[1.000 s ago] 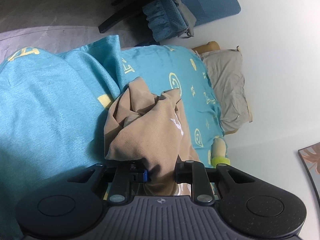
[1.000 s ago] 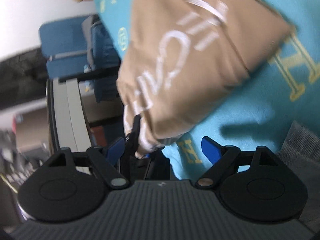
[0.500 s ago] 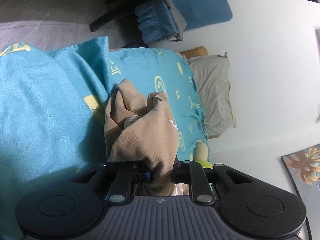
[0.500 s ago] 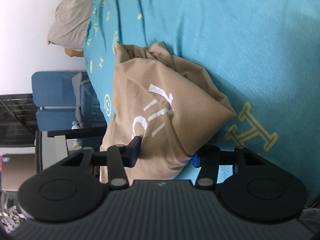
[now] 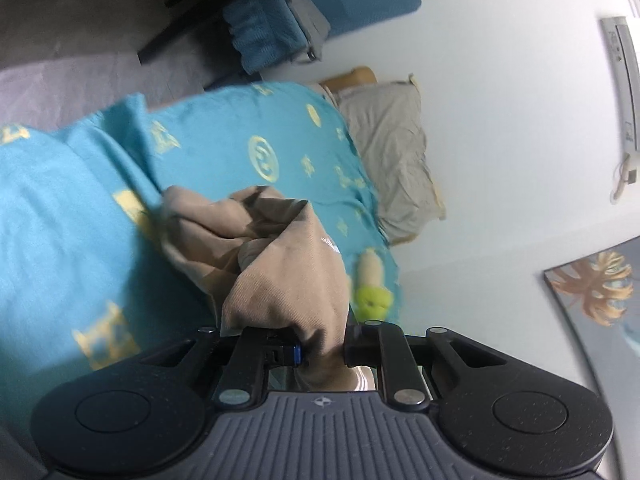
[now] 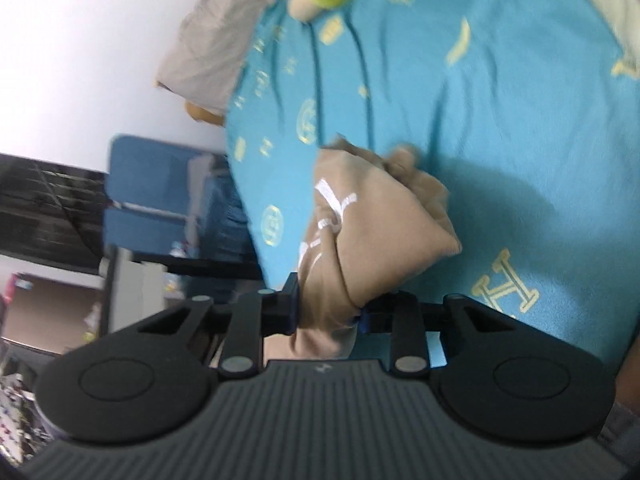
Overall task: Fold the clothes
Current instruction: 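Carry the folded shirt onto the green dinosaur blanket with both grippers, release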
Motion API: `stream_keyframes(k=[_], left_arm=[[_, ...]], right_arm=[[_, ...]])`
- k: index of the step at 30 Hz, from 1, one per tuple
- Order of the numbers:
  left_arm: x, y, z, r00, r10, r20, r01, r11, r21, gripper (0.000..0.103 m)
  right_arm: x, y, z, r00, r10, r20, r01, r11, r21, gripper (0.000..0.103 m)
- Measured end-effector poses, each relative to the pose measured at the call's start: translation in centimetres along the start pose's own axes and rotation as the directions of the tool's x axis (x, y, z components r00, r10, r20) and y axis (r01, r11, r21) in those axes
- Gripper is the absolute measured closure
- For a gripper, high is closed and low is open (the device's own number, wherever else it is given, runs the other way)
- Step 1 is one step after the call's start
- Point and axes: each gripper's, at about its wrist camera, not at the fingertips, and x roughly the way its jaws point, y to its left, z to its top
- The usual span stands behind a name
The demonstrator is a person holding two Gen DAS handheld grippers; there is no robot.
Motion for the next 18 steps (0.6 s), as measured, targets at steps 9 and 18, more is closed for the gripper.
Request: stream_keyframes(k=[9, 18], left_arm=[[2.8, -16.4, -5.3, 0.983, -0.131, -0.130, 0.144, 0.985, 0.096, 0.086], [14.8, -33.4, -18.8, 0.900, -0.259, -0.352, 0.315, 0.942, 0.113, 0.086]], right_arm=[[-12.5, 4.1, 7.9, 0.965, 0.156, 0.213, -0.155, 0.988, -0.024, 0.074], [-27.8, 6.5, 23.5, 0.865, 0.140, 0.483, -0.084, 0.987, -0.134, 0.074]])
